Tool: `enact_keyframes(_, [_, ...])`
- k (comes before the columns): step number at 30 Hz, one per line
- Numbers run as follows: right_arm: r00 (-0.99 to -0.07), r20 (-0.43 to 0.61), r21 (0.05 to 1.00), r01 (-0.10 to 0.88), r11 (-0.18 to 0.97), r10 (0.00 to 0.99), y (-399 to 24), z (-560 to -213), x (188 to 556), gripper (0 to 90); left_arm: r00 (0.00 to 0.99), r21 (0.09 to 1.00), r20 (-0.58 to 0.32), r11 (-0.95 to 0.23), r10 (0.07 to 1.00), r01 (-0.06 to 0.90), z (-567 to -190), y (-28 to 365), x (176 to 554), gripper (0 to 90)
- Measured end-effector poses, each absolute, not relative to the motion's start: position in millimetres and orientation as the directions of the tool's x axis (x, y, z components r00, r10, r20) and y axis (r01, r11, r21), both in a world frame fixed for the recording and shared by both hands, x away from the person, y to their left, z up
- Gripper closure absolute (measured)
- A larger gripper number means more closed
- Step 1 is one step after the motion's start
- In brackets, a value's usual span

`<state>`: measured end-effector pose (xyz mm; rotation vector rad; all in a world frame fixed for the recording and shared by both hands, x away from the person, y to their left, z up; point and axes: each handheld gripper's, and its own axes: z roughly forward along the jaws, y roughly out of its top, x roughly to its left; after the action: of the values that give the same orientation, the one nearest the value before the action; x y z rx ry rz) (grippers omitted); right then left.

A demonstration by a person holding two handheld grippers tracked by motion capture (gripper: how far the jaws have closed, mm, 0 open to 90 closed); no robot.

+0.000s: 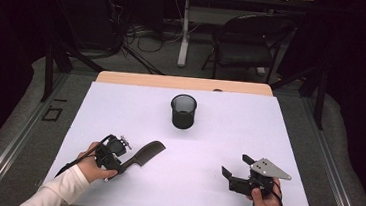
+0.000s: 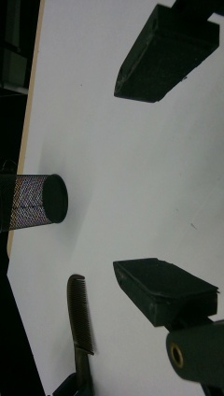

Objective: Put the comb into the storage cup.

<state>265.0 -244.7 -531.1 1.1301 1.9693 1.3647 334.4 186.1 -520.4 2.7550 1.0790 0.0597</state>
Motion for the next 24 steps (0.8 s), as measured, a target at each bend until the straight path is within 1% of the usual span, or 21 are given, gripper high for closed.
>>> enact_keyframes(15, [-0.542,0.062,0.922,0.352,0.159,0.838,-244.7,-531.1,265.2,14.0,0.741,0.138,-0.025,-0.732,0.671,0.668,-523.7,185.1,333.7,66.3])
enact_keyframes(24, [-0.541,0.062,0.922,0.354,0.16,0.838,-244.6,-531.5,265.5,14.0,0.745,0.135,-0.017,-0.737,0.667,0.662,-524.4,184.0,333.0,67.6])
